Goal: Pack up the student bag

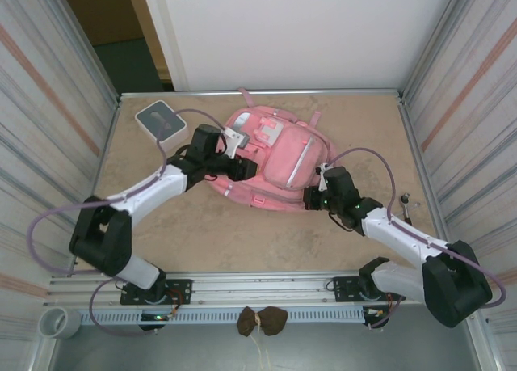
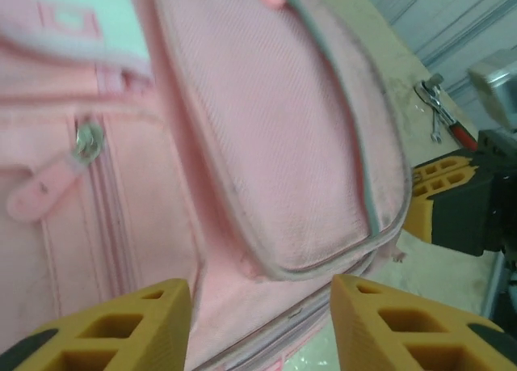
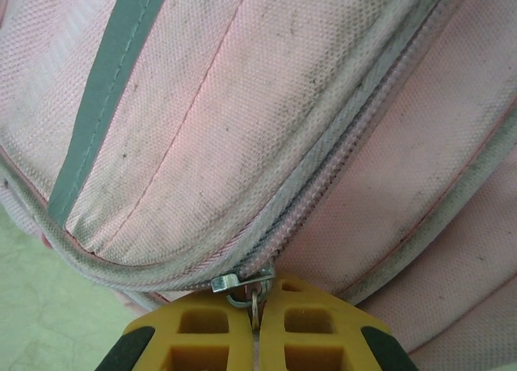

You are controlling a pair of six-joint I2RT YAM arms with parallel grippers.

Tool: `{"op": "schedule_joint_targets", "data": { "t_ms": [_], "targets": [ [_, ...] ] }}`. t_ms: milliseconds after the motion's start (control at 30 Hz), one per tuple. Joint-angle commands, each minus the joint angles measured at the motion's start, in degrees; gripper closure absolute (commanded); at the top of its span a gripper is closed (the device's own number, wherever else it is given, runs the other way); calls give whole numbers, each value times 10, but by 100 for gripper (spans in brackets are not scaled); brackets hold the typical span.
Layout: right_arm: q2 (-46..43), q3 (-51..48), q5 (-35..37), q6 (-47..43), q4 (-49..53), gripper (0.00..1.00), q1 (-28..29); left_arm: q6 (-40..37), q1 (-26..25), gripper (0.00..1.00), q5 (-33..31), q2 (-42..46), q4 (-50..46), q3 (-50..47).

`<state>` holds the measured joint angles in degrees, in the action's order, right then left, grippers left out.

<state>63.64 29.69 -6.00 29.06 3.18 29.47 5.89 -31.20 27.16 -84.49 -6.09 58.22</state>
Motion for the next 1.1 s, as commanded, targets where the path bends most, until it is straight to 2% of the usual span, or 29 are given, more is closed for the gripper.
{"op": "schedule_joint_targets", "data": {
  "t_ms": [0,100,267,533,600,667,767,933,1067],
  "targets": [
    [-29,24,-33,-15,31,100,-4,-173,-70,46,-127,52,12,-31],
    [-38,27,-51,-11,32,100,-5,-286,-130,41,-185,58,58,-51],
    [-50,33,-86,-4,30,100,-5,-418,-184,39,-218,16,91,-33],
    [-67,36,-136,-5,26,100,-3,-514,-213,42,-247,-85,90,26],
    [-67,37,-140,-13,33,100,-1,-515,-213,50,-253,-94,111,25],
    [-81,38,-130,-26,52,100,-3,-513,-212,65,-257,-92,128,17],
    [-90,39,-98,-44,92,100,-11,-513,-206,80,-232,-71,148,-9],
    [-90,54,-34,-62,160,100,-39,-510,-179,90,-145,-23,156,-56],
    [-77,70,-33,-68,187,100,-68,-507,-139,92,-64,8,142,-81]
  ]
}}
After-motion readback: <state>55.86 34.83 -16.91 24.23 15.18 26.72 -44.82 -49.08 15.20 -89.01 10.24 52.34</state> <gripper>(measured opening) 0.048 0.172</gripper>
